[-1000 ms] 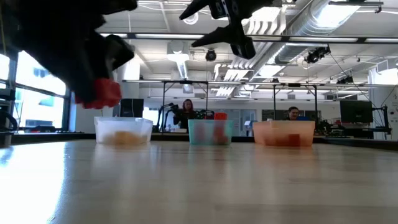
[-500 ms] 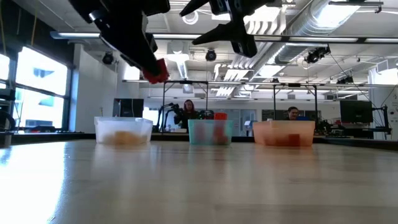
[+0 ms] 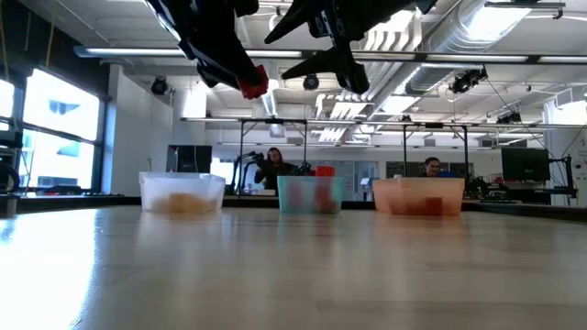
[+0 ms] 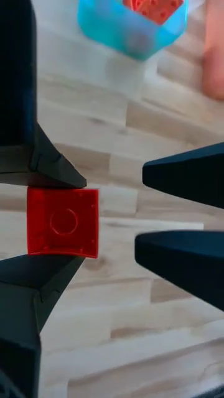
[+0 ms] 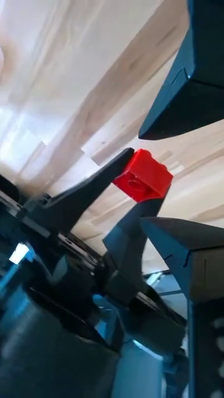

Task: Sort & place blocks by color
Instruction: Put the red game piece into the orange bin

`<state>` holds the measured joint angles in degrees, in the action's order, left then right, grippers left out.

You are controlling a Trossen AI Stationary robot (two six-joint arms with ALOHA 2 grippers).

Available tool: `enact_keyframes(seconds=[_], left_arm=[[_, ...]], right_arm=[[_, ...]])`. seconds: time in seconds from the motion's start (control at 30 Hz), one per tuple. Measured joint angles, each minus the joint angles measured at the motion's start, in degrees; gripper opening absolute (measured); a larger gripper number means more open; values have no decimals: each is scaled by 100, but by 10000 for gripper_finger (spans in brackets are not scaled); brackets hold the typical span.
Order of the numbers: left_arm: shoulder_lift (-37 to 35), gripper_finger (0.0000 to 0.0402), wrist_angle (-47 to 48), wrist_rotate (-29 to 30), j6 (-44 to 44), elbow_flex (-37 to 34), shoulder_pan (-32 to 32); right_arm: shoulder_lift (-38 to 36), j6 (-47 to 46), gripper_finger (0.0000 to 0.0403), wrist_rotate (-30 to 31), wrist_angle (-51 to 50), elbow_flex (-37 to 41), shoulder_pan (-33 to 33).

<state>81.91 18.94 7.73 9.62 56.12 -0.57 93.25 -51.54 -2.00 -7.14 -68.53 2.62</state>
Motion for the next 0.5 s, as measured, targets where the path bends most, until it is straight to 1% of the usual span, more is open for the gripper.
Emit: enact_keyframes(seconds=[0.1, 0.33, 0.5], left_arm=[[2, 109, -30, -3, -189, 0, 121], [2, 110, -722, -13, -839, 0, 240], [6, 110, -715, 32, -1061, 123, 378]], right_arm=[[0, -161, 200, 0, -4, 0, -117], [0, -246, 200, -3, -37, 0, -255], [0, -261, 200, -2, -76, 0, -323]])
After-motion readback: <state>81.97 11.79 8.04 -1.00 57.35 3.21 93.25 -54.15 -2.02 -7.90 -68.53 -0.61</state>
